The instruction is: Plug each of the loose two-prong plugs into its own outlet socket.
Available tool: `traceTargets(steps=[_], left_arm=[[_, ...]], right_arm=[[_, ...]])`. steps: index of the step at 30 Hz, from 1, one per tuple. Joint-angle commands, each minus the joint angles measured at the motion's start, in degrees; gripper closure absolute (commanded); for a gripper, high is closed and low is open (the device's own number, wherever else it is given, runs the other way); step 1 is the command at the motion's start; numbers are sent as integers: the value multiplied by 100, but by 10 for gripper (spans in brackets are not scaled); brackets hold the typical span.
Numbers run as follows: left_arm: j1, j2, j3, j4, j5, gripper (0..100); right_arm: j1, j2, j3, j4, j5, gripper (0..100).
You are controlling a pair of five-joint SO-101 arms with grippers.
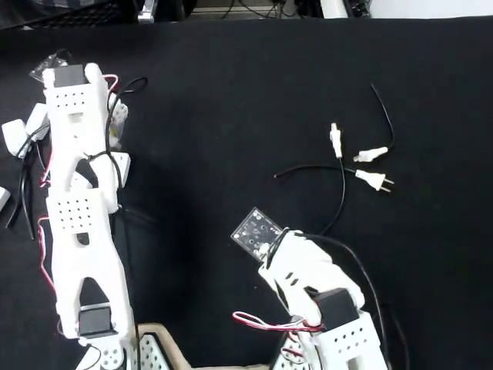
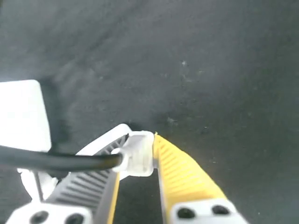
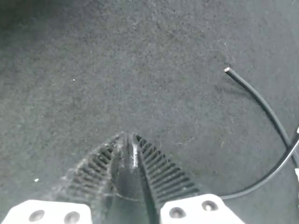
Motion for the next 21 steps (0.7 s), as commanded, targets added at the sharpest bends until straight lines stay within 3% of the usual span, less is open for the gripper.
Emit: traceTargets(steps=[1,7,12,21], left_arm=[[541,-132,-251,35,-44,973],[1569,378,-303,-519,-862,971],[1622,1240,-312,-1266,-1222,971],[1525,1407,-1657,-554,-1389,970]], right_arm=[[-62,-532,-31,0,0,986],[-62,-532,-31,0,0,986],[-62,-532,-31,9,0,986],[-62,-532,-31,9,0,986]])
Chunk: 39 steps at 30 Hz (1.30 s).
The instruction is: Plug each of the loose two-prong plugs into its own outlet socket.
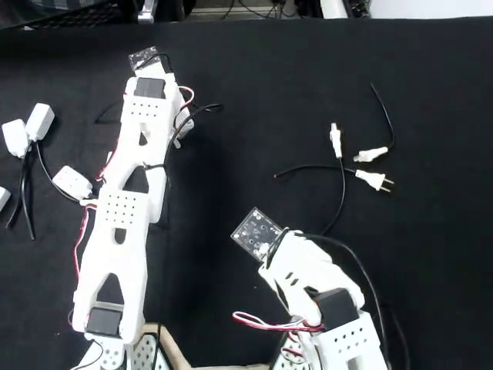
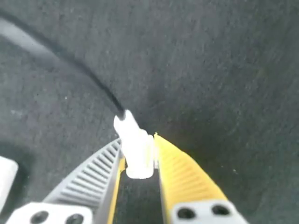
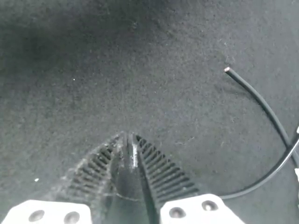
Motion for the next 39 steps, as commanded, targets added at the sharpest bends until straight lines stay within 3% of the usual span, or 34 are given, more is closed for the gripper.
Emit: traceTargets(steps=[1,5,18,24,33,39], left_arm=[[-13,-18,-778,440,-114,970],[-4,-9,-1182,870,-378,970],[22,220,-1218,879,-941,959],[-145,360,-1226,879,-800,807],[-171,360,-1569,862,-756,803],[-356,360,-1552,431,-774,801]], right_arm=[[-62,-532,-31,9,0,986],[-62,-532,-31,0,0,986],[-62,-532,-31,0,0,986],[-62,-532,-31,0,0,986],[-62,-532,-31,0,0,986],[-62,-532,-31,0,0,986]])
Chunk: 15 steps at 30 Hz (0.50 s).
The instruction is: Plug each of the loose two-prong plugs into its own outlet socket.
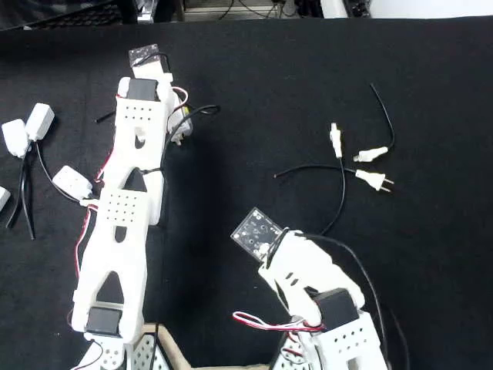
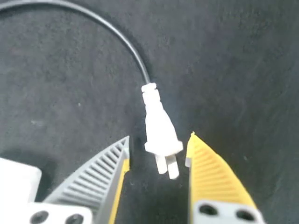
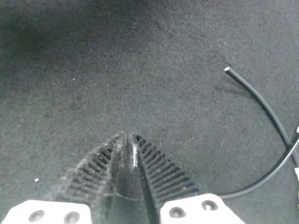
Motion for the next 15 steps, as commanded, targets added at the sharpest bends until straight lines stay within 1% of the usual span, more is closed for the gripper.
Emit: traceTargets(steps=[1,5,10,15], left_arm=[[-215,-114,-242,-264,-9,801],[-224,-114,-242,-510,-290,803],[-259,-88,-242,-897,-343,804],[-251,-18,-110,-862,-510,805]], right_arm=[[-62,-532,-31,0,0,986],[-62,-532,-31,0,0,986],[-62,-532,-31,0,0,986],[-62,-532,-31,-9,0,986]])
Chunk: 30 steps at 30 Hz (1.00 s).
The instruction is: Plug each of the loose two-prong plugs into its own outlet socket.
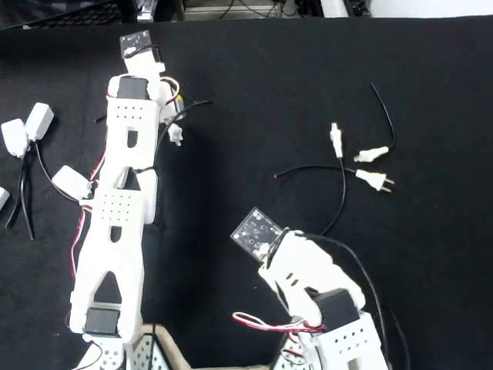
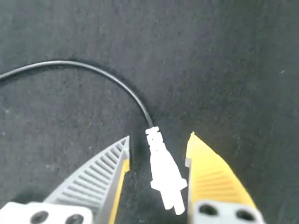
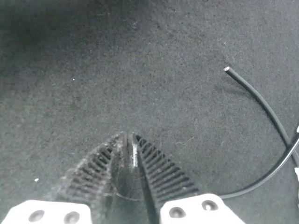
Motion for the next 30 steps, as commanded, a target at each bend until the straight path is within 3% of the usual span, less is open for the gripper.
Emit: traceTargets(steps=[1,11,17,25,30], left_arm=[[-75,-35,22,-123,-70,805],[-75,35,462,-211,-79,805],[-145,0,400,475,-44,806],[-163,0,400,633,-79,973],[-110,18,400,633,-79,957]], right_arm=[[-62,-532,-31,-9,0,986],[-62,-532,-31,0,0,986],[-62,-532,-31,0,0,986],[-62,-532,-31,0,0,986],[-62,-532,-31,-9,0,986]])
